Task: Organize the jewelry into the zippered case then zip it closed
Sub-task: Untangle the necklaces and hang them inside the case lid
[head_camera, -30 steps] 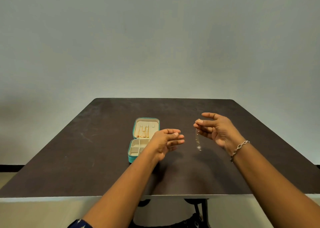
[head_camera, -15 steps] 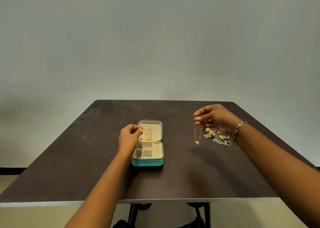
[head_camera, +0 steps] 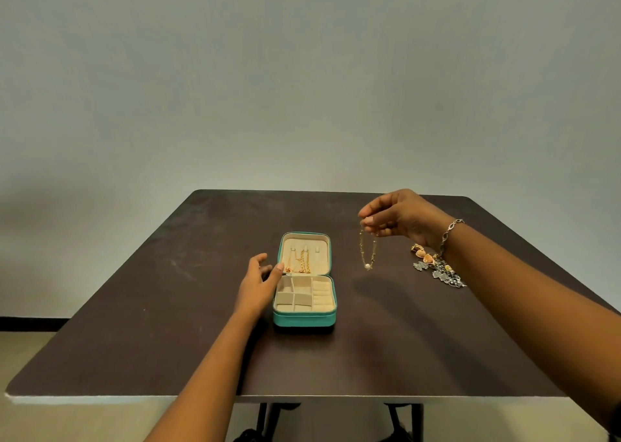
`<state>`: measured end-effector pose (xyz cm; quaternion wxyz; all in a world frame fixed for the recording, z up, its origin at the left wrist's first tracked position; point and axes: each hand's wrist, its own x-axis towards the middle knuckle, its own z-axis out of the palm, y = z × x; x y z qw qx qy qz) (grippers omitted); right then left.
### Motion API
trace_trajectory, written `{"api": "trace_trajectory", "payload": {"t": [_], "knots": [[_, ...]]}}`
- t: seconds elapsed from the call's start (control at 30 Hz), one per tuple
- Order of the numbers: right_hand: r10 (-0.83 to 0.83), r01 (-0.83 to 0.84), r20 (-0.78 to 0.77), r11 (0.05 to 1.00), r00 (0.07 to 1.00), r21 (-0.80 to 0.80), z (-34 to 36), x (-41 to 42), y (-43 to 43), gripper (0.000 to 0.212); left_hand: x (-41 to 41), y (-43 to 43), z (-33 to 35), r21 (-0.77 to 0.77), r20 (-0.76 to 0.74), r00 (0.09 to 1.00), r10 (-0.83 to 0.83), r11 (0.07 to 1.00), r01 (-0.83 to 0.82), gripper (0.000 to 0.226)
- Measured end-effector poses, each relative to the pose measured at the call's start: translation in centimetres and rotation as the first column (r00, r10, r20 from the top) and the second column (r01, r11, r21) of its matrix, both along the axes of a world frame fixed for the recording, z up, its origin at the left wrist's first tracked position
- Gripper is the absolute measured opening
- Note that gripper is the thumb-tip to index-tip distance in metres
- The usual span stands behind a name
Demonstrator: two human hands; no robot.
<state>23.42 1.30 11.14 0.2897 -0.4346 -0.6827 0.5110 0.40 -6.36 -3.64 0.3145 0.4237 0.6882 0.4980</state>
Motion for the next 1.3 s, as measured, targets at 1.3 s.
{"api": "trace_trajectory", "payload": {"t": [1.3], "knots": [[0.138,-0.252,0.338,0.913,0.931,0.322,-4.7,-8.0,3.1,0.013,-1.0,2.7,-0.5,0.125,-0.23,0.971,-0.07,0.987,0.101,0.044]]}}
